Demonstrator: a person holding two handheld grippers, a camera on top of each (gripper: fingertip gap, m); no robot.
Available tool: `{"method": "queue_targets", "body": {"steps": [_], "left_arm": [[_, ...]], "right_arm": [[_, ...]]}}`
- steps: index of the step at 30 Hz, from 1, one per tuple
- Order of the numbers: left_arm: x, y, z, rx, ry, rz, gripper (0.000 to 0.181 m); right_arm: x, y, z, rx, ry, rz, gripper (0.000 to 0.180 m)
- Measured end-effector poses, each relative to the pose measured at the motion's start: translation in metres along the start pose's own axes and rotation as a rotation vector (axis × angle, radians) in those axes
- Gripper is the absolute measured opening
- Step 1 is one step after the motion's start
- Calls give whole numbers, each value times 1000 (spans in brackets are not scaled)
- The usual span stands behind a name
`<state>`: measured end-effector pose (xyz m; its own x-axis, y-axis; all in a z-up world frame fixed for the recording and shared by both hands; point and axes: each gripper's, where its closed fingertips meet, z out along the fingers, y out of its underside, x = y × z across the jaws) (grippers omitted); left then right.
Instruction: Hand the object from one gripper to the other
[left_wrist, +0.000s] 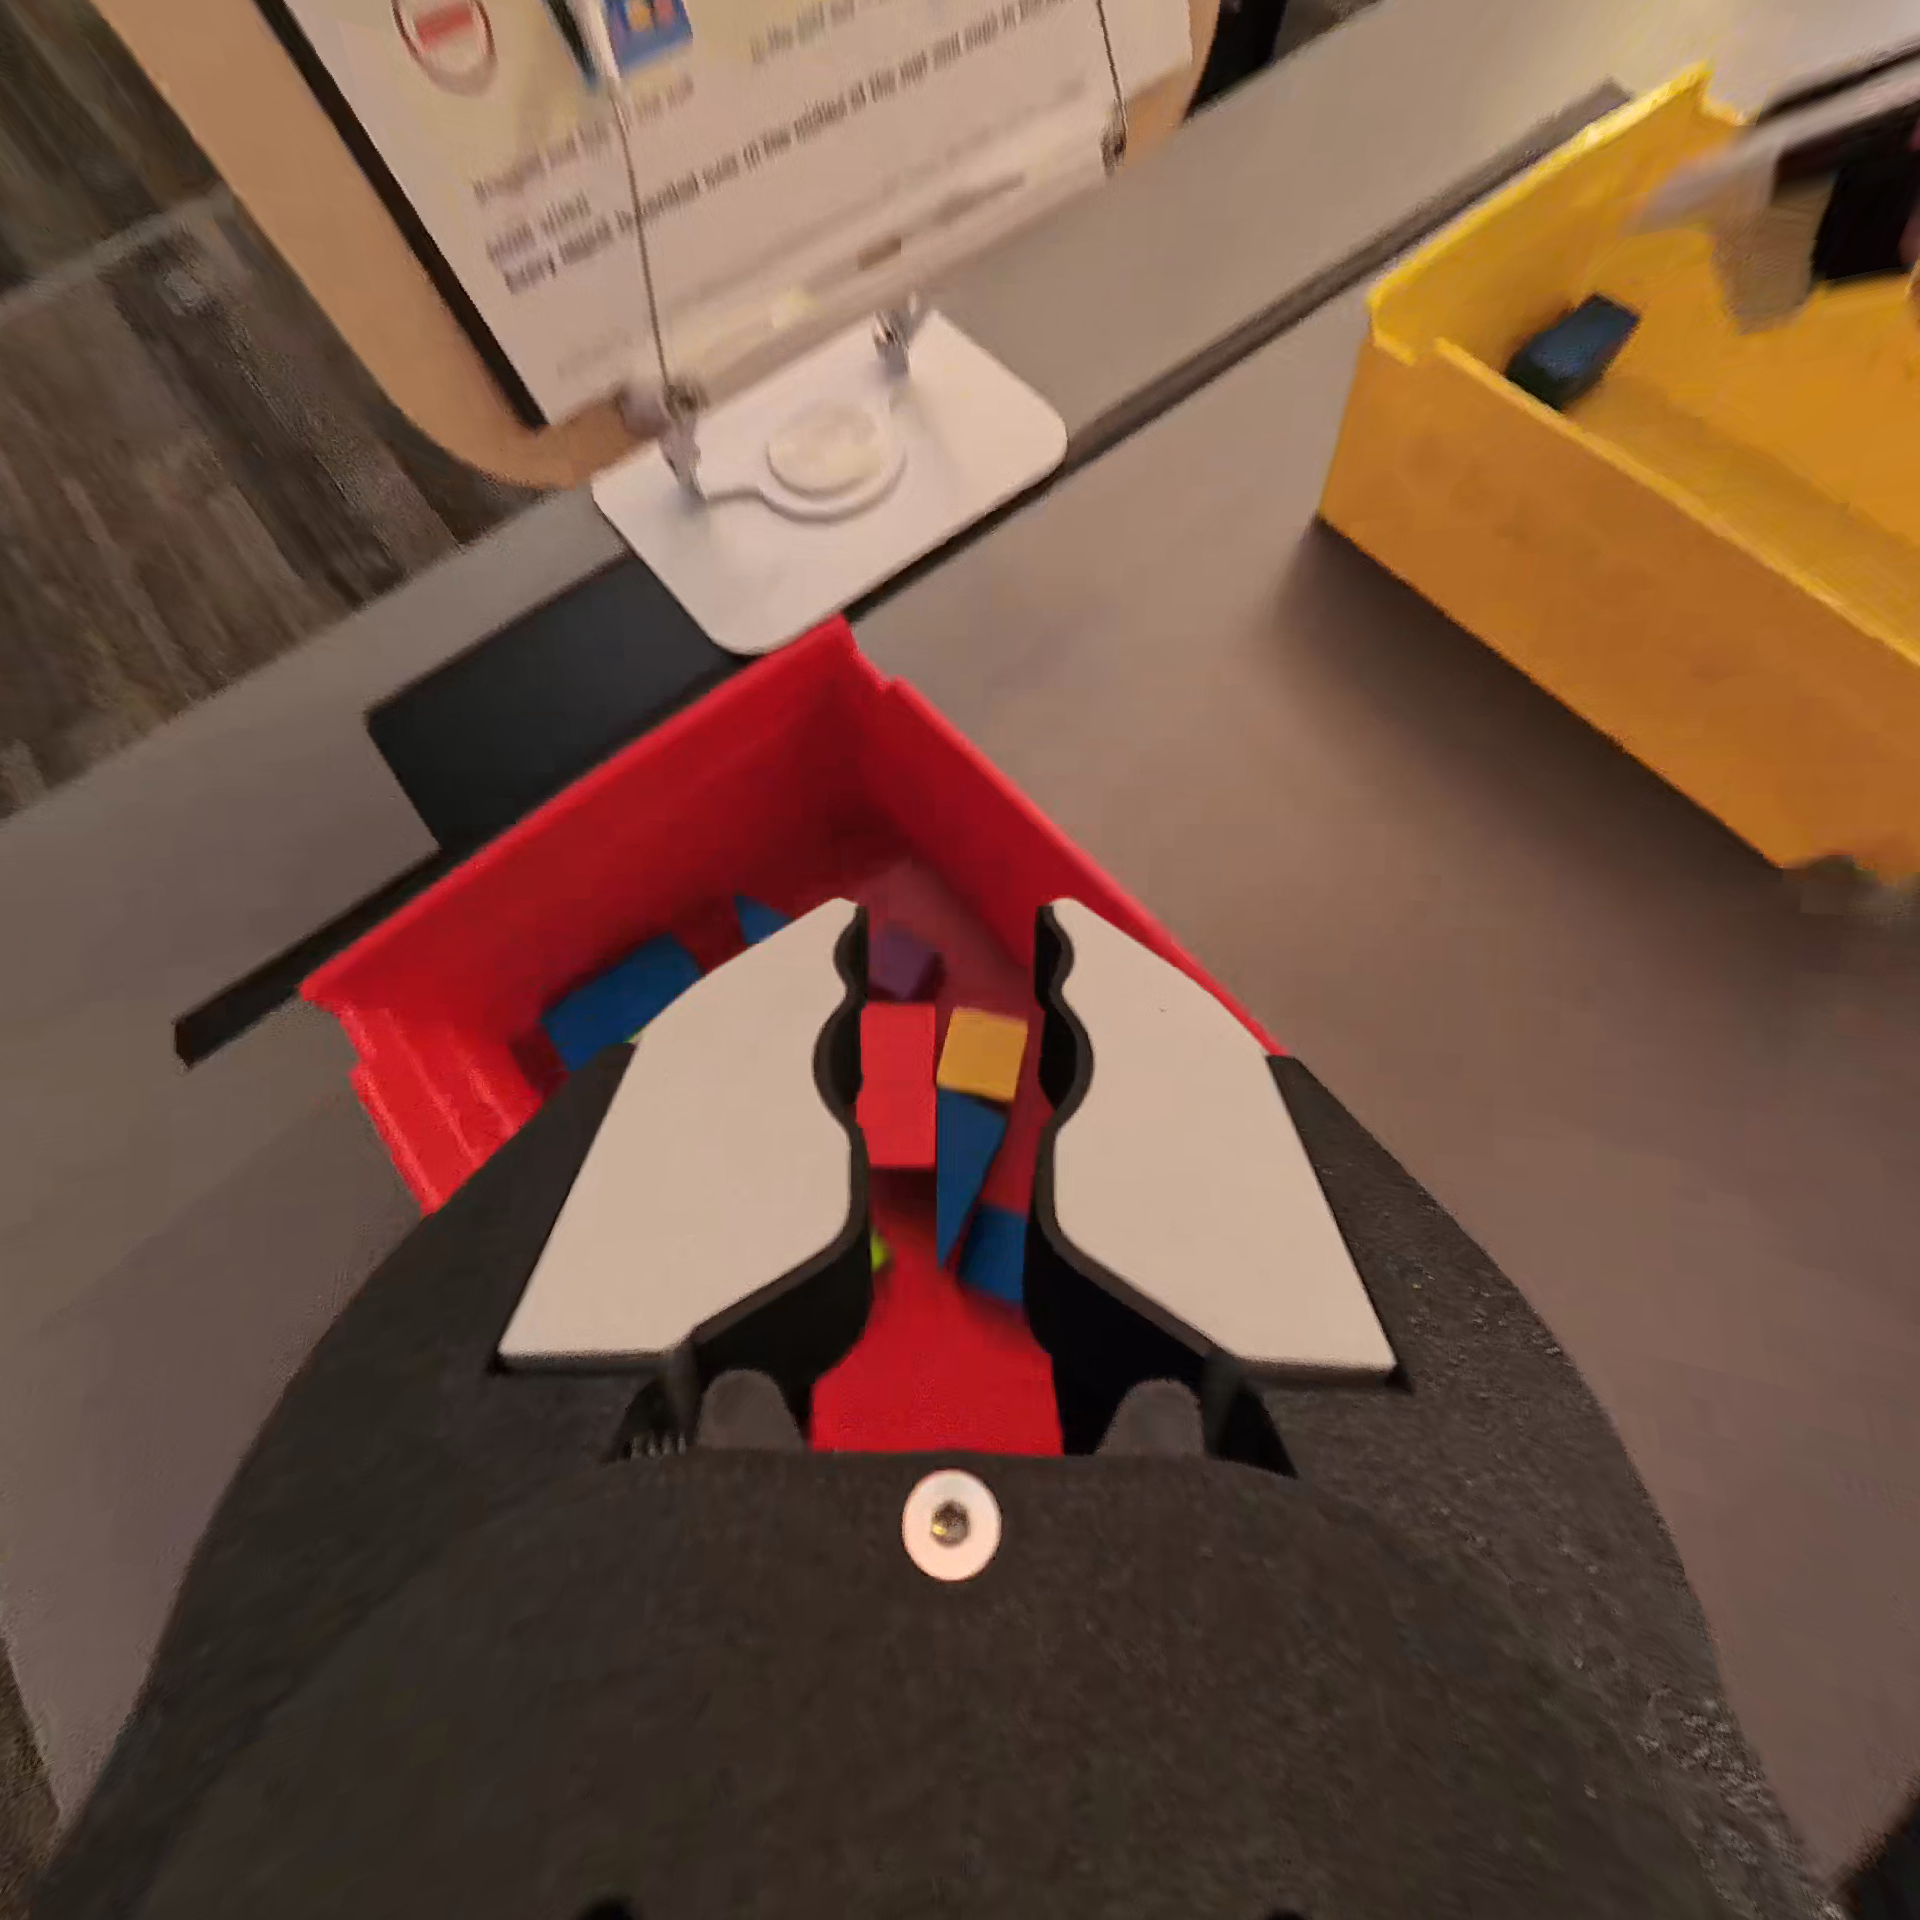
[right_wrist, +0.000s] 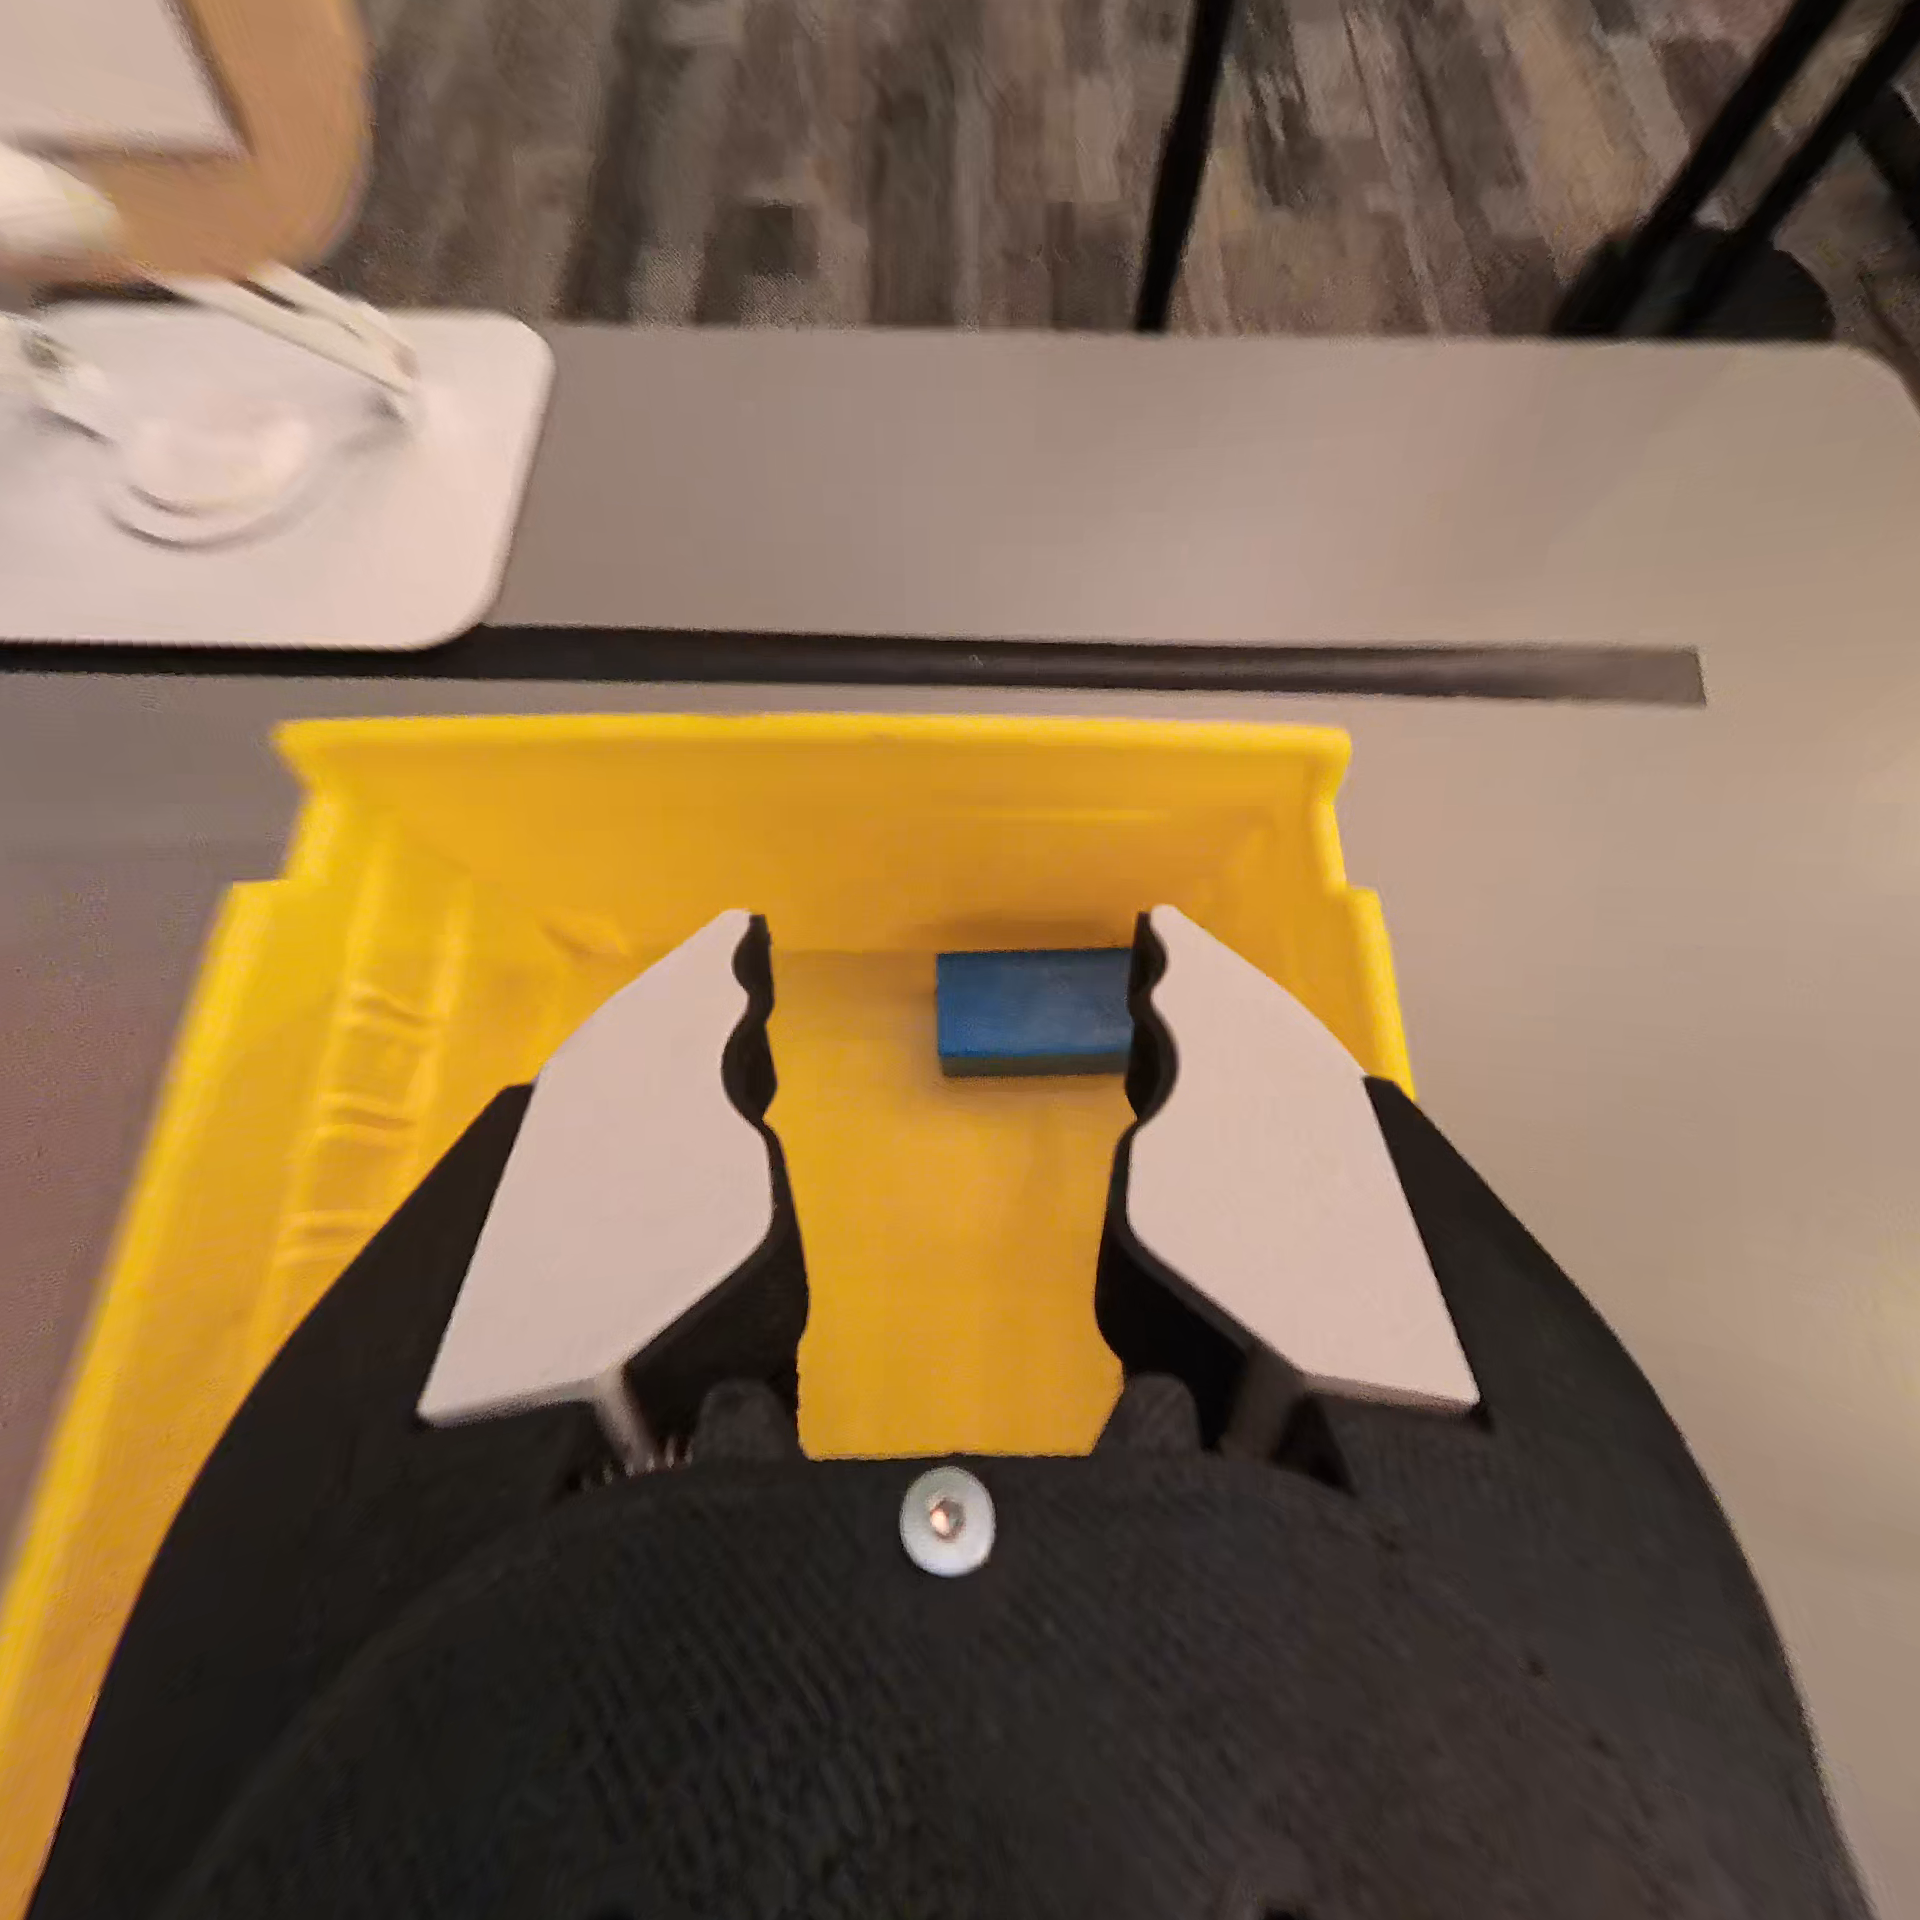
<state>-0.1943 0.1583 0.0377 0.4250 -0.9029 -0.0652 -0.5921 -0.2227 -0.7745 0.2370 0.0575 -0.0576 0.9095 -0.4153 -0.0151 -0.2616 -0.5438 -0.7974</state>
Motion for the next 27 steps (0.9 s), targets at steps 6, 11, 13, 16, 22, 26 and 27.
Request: {"method": "queue_targets", "body": {"steps": [6,11,13,16,22,26,27], "left_arm": [[-22,70,-2,-250,66,152,32],[-18,112,14,-417,133,315,31],[-22,117,21,-445,120,305,32],[-27,138,29,-567,91,342,37],[-40,163,48,-729,25,388,45],[-46,178,53,-821,0,392,45],[-49,180,54,-832,-18,397,47]], "right_arm": [[-22,-24,-28,75,-136,-6,67],[-25,-20,-27,57,-208,35,67],[-23,-18,-26,46,-214,42,67],[-22,-15,-24,36,-221,39,67],[-23,-6,-20,-7,-228,5,64],[-25,-6,-20,-12,-241,2,63],[-25,-5,-19,-14,-246,0,63]]}}
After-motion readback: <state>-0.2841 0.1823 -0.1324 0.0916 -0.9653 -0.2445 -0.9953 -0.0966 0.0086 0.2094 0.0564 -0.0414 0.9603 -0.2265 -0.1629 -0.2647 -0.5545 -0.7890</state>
